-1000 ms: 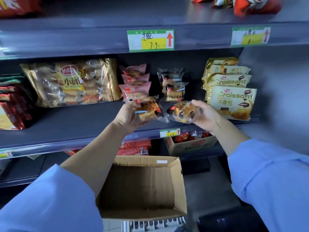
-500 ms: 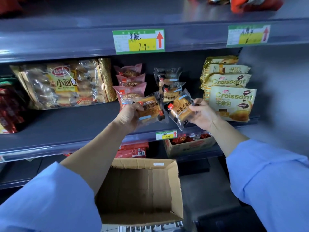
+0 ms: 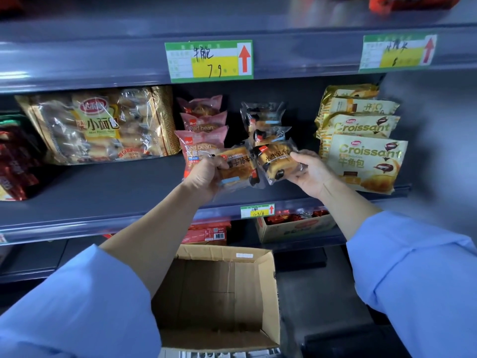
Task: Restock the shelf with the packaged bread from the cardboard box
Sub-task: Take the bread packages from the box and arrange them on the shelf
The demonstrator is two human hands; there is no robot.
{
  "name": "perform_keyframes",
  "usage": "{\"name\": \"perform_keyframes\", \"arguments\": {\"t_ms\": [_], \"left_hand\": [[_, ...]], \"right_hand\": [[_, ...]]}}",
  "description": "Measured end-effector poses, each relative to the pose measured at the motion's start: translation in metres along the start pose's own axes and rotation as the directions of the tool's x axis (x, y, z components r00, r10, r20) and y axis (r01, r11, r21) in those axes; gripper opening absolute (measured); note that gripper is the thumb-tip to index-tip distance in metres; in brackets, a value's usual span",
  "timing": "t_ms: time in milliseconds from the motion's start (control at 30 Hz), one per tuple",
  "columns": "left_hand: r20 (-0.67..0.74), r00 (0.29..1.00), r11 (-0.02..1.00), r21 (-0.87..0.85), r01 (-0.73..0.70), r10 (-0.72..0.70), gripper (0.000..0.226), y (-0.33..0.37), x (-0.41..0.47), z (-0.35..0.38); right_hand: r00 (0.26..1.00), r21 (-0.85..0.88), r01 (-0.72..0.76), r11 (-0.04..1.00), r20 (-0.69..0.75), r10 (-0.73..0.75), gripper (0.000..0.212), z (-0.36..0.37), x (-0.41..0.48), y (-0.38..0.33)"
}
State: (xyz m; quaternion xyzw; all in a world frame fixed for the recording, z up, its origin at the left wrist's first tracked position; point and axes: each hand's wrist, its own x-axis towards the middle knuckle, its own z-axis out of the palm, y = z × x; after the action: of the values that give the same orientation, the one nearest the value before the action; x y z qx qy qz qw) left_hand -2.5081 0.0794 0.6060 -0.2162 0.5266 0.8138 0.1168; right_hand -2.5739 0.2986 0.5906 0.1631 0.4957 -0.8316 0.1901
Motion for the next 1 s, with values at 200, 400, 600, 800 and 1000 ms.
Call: {"name": "perform_keyframes", "arguments": {"t_ms": [200, 400, 600, 800, 1000], "left_hand": [[-0.047, 0.999, 1.0, -0.009, -0.013, 0.012, 0.022, -0.001, 0.009, -0.004], [-0.054, 0.998, 0.999, -0.042, -0.016, 0.014, 0.026, -0.005, 0.016, -0.004], [0.032, 0.999, 0.998, -0.068, -0.019, 0.021, 0.041, -0.008, 0.021, -0.005], [0.034, 0.998, 0.998, 0.003, -0.06, 0.06, 0.057, -0.018, 0.03, -0.005], [0.049, 0.998, 0.999, 0.004, -0.051, 0.05, 0.05, -0.023, 0.032, 0.002]], "right_hand": [[0.96, -0.089, 0.183, 0.979, -0.2, -0.197, 0.032, 0.003, 0.026, 0.002], [0.942, -0.094, 0.186, 0.978, -0.267, -0.205, 0.033, 0.007, 0.053, 0.013], [0.924, -0.192, 0.141, 0.971, -0.326, -0.198, 0.04, -0.001, 0.071, 0.025], [0.891, -0.416, 0.096, 0.904, -0.368, -0.264, 0.036, -0.003, 0.074, 0.03], [0.879, -0.465, 0.12, 0.877, -0.36, -0.312, 0.032, 0.0, 0.071, 0.032]]}}
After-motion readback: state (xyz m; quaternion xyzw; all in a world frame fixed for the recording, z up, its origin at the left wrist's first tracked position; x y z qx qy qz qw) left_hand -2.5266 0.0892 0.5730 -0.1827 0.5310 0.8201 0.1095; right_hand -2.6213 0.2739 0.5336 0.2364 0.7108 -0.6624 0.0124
